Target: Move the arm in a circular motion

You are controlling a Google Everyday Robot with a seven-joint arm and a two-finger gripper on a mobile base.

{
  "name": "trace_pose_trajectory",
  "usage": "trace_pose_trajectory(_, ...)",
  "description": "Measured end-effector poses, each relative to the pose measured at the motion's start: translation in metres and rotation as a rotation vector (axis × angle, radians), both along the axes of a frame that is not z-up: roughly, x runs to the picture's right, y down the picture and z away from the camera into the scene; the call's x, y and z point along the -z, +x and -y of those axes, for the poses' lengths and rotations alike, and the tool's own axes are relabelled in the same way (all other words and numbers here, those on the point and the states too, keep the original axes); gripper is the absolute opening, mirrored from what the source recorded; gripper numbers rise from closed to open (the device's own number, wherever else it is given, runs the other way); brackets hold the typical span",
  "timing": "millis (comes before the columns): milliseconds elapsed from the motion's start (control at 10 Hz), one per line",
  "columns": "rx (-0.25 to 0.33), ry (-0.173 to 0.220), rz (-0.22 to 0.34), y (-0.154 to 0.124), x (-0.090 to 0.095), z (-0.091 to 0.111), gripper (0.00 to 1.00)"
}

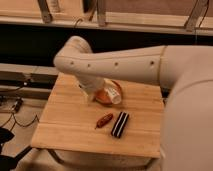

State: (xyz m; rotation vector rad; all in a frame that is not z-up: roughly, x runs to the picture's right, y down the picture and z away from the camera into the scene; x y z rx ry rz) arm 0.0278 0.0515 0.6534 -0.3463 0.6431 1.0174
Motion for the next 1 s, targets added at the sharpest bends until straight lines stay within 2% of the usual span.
trace_pose_trajectory(200, -0.115, -0.022, -0.125, 0.077, 0.003, -0.025, 0.80)
trace_pose_trajectory(300, -0.172, -0.024, -0.194, 0.116, 0.001, -0.030, 0.80)
trace_pose_trajectory(400, -0.228, -0.019, -0.271, 0.157, -0.003, -0.029, 0.80)
trace_pose_trajectory(500, -0.262, -0.013, -0.326, 0.184, -0.008, -0.024, 0.80)
trace_pose_trajectory(600, -0.296, 0.003, -0.397, 0.215, -0.019, -0.009, 0.80)
trace_pose_trajectory(700, -0.310, 0.021, -0.446, 0.230, -0.031, 0.010, 0.80)
trace_pose_trajectory(800, -0.306, 0.043, -0.481, 0.234, -0.046, 0.035, 0.80)
trace_pose_trajectory(900, -0.282, 0.067, -0.492, 0.218, -0.065, 0.068, 0.80)
trace_pose_trajectory(1000, -0.239, 0.090, -0.469, 0.179, -0.085, 0.104, 0.80)
